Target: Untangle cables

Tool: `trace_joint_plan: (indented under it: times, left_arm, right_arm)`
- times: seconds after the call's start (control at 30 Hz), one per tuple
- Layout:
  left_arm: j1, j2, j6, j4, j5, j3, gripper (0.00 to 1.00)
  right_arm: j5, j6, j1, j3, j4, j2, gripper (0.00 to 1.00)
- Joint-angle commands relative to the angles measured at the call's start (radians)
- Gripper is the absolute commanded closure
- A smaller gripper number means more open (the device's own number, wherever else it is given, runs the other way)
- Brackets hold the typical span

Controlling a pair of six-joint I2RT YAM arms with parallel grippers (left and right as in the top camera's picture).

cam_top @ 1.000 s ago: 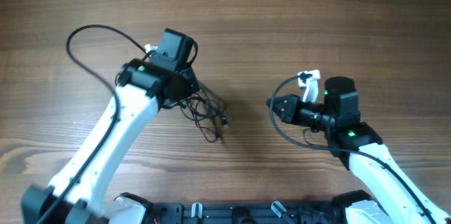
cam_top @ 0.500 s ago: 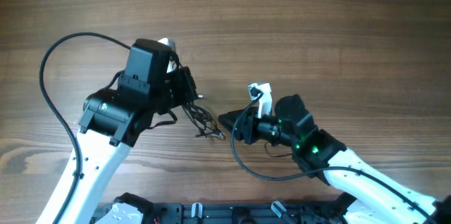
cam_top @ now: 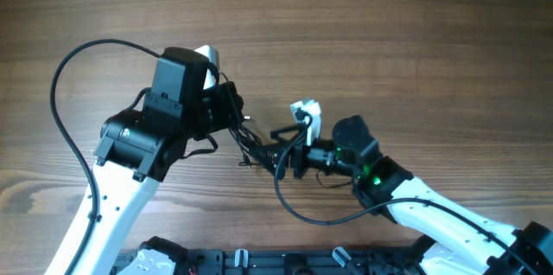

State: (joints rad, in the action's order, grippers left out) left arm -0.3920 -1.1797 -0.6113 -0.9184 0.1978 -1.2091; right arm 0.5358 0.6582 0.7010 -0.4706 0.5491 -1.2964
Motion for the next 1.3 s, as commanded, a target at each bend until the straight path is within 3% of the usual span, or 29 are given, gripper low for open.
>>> trace_joint_plan:
  times: [0.0,0.07,0.13,0.27,0.47,0.73,0.8,0.9,0.93,1.13,1.27]
  left_arm:
    - [-0.003,0.019,-0.115,0.007,-0.047,-0.01,0.96]
    - [-0.003,0.019,-0.187,0.011,-0.061,-0.01,0.96]
    - [-0.004,0.019,-0.233,0.013,-0.061,-0.01,0.96]
    - [-0.004,0.019,-0.236,0.013,-0.048,-0.01,0.96]
    - [-0.004,0.019,-0.258,0.011,-0.026,-0.01,0.96]
    - [-0.006,0.019,-0.322,0.01,-0.003,-0.01,0.96]
    - [-0.012,0.019,-0.324,0.012,0.0,-0.01,0.96]
    - [-0.027,0.019,-0.34,0.013,-0.001,-0.01,0.96]
    - [-0.033,0.019,-0.34,0.013,0.0,-0.01,0.96]
    - [-0.078,0.019,-0.387,0.025,-0.008,-0.01,0.96]
    - [-0.084,0.019,-0.433,0.028,-0.009,-0.01,0.96]
  right_arm:
    - [0.126,-0.048,-0.008,-0.006,0.107,0.025,0.05]
    - [0.159,-0.055,0.014,-0.006,0.108,0.025,0.12]
    - [0.138,-0.098,0.054,-0.006,0.069,0.023,0.12]
    - [0.039,-0.11,0.107,-0.006,0.043,0.023,0.13]
    - [-0.024,-0.107,0.141,-0.006,0.04,0.019,0.3]
    - [-0.064,-0.105,0.144,-0.006,0.045,-0.055,0.32]
    - [-0.064,-0.105,0.15,-0.006,0.045,-0.063,0.41]
    - [-0.072,-0.095,0.153,-0.006,0.053,-0.063,0.71]
    - [-0.098,-0.075,0.153,-0.006,0.051,-0.063,0.76]
    - [-0.132,-0.079,0.153,-0.006,0.048,-0.066,0.77]
    - [-0.163,-0.082,0.153,-0.006,0.025,-0.074,0.95]
